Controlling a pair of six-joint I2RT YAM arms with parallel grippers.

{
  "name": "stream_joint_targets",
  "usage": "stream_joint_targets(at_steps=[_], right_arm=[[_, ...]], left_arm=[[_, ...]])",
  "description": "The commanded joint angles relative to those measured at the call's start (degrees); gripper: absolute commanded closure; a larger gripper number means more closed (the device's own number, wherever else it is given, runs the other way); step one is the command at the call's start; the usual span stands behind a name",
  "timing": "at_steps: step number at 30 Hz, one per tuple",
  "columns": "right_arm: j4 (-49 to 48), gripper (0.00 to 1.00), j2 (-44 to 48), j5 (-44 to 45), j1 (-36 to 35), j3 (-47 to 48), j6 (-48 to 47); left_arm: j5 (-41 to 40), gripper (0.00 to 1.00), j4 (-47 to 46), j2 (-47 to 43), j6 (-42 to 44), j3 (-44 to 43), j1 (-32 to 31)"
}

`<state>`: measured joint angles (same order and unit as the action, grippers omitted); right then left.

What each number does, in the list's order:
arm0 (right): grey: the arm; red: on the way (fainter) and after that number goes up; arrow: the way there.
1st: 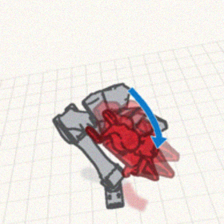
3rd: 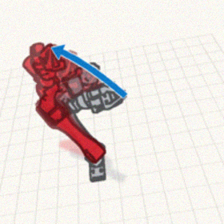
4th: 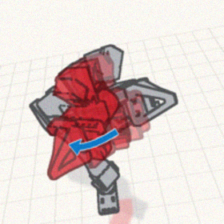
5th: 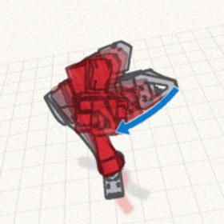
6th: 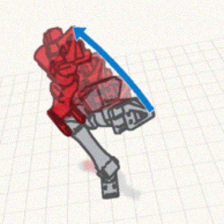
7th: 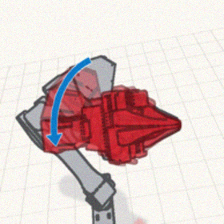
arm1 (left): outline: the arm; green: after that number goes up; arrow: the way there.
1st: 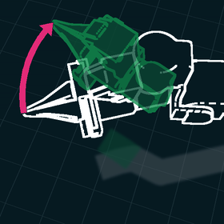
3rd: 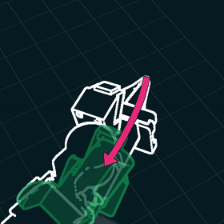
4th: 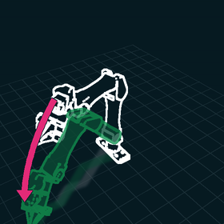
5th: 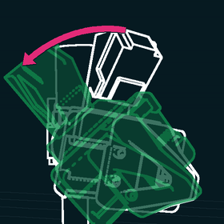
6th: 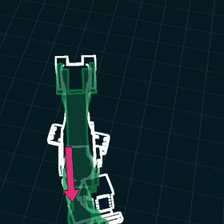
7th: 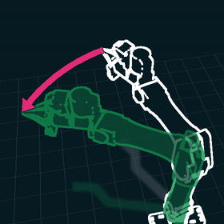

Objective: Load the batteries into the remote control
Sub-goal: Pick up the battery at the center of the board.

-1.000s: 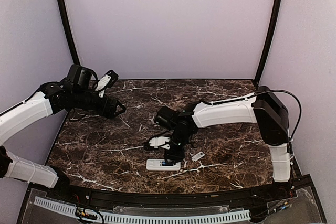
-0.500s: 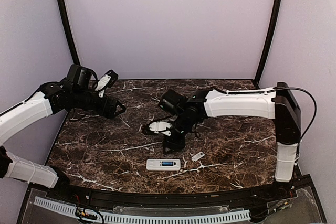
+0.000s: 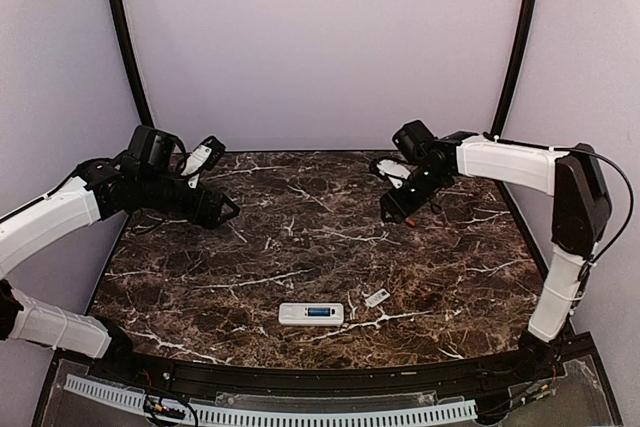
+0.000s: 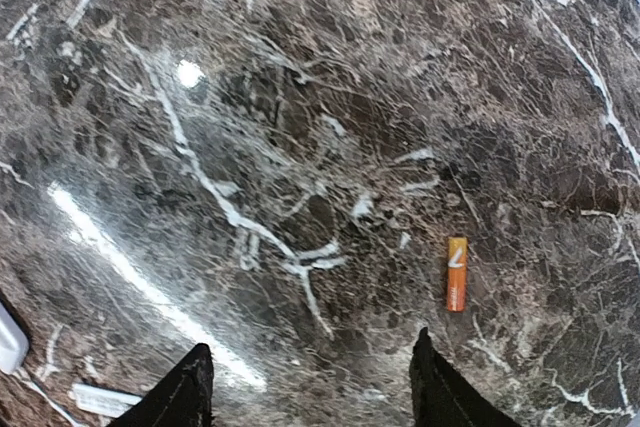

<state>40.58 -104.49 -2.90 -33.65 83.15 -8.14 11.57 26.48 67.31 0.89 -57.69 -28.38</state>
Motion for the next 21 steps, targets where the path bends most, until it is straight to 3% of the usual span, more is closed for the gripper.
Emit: stream_joint_targets(at_steps=[1, 3, 7, 21], right_arm=[[-0.5, 0.28, -0.2, 5.2, 3.7, -2.6, 2.6], [-1.7, 0.17, -0.9, 5.7, 5.6, -3.2, 1.5], [-3.5, 0.15, -3.8, 5.1, 9.2, -3.9, -0.5], [-5.5, 0.41, -13.5, 3.1, 11.5, -0.4, -3.4]], left_arm=[[1.0, 0.13, -1.2, -1.6, 0.7, 1.5, 0.4], [1.4, 0.12, -2.4, -2.9, 0.6, 2.3, 0.4], [2.2, 0.11, -4.7, -3.3, 0.8, 3.1, 0.4], [1.3, 0.11, -4.9, 0.2, 1.7, 2.6, 0.5]])
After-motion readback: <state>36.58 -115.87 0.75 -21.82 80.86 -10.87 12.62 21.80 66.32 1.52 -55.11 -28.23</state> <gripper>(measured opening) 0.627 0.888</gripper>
